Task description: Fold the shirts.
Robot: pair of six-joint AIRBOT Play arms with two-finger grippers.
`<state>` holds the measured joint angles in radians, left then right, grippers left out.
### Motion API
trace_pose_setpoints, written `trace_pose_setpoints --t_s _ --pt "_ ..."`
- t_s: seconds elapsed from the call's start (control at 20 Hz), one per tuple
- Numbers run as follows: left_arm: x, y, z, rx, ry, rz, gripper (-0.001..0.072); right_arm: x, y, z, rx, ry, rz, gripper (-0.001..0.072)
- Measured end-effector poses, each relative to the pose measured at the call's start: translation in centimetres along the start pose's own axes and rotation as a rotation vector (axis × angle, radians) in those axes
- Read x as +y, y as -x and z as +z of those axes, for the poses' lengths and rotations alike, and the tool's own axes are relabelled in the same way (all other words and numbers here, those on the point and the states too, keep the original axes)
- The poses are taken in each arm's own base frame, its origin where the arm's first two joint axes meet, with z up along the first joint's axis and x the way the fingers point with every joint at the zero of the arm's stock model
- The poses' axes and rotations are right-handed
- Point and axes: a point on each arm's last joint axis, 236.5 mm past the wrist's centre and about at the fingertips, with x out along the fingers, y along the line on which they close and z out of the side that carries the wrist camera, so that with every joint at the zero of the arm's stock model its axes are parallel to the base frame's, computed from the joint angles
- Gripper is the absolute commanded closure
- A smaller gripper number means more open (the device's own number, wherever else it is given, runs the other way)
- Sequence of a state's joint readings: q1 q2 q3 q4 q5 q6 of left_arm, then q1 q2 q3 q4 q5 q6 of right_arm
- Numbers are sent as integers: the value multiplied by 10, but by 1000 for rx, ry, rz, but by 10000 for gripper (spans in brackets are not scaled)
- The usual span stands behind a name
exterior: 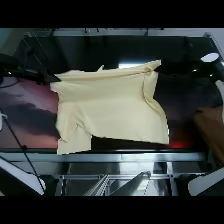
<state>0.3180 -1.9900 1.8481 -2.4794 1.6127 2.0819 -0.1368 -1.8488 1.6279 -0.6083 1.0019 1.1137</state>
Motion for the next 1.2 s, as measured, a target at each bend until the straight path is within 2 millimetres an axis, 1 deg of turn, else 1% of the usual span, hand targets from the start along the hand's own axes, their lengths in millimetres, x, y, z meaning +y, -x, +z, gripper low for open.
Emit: trace_pose_setpoints --t_s 0.05,0.1,0.15,0.2,0.25,0.3,0.35,0.45,0.5,0.55,0.65,0.75,0.8,0.85,0.9,1.0,1.1,1.2 --pt "23 -7 0 13 46 -7 482 -12 -8 7 -22 -18 -7 522" --pt "40 -10 1 20 83 -12 362 -18 -10 11 -31 -26 -6 485" --pt "52 -9 4 13 107 -17 259 -18 -8 14 -33 -32 9 295" --pt "58 -2 8 -4 118 -18 20 -16 -2 17 -28 -35 28 201" --pt "64 9 11 -27 134 -13 -13 -18 9 22 -36 -46 33 207" --pt "71 24 14 -58 151 -2 -12 -21 23 26 -38 -65 36 221" --pt "76 40 14 -90 176 13 -11 -23 37 25 -19 -79 46 316" --pt "81 71 8 -143 215 27 -11 -21 60 3 84 -112 80 321" --pt "83 85 -1 -153 251 23 -10 -25 69 -14 150 -130 77 321" --pt "84 94 -12 -154 284 18 7 -33 77 -35 219 -157 57 321" --pt "81 105 -39 -138 360 -14 8 -44 88 -83 358 -211 18 321" --pt "75 103 -71 -111 435 -59 8 -55 97 -129 454 -267 -27 307" --pt "69 99 -91 -96 470 -86 7 -60 102 -156 493 -296 -48 142" --pt "66 94 -108 -86 498 -100 7 -62 105 -176 512 -319 -60 113" --pt "63 87 -124 -84 525 -110 8 -65 108 -198 533 -342 -72 117" --pt "60 77 -148 -102 569 -112 7 -71 109 -237 556 -378 -96 117" --pt "57 67 -167 -107 602 -109 8 -73 108 -265 576 -404 -98 117" --pt "51 59 -181 -105 621 -113 8 -68 105 -285 584 -429 -75 120"
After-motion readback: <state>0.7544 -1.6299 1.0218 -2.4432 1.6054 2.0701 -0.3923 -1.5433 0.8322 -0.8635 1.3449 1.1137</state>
